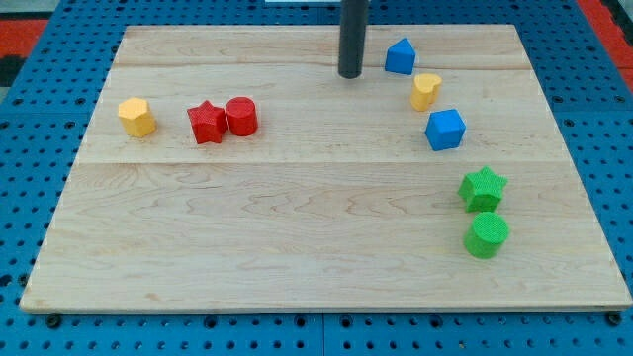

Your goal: Push the yellow heart to the right side of the board

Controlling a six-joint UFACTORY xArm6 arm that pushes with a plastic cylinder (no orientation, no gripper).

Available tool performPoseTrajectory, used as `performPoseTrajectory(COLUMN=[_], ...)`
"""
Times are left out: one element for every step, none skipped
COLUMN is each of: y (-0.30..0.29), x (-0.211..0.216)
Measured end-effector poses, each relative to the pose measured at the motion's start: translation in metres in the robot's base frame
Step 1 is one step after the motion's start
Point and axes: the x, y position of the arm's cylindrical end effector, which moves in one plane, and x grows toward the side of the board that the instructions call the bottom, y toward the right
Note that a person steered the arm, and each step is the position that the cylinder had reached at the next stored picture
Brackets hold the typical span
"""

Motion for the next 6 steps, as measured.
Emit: performPoseTrajectory(y=[0.02, 0.027, 0.062, 0.095, 0.073, 0.084], x=[0.047, 0.045, 0.044, 0.039, 0.056, 0.096])
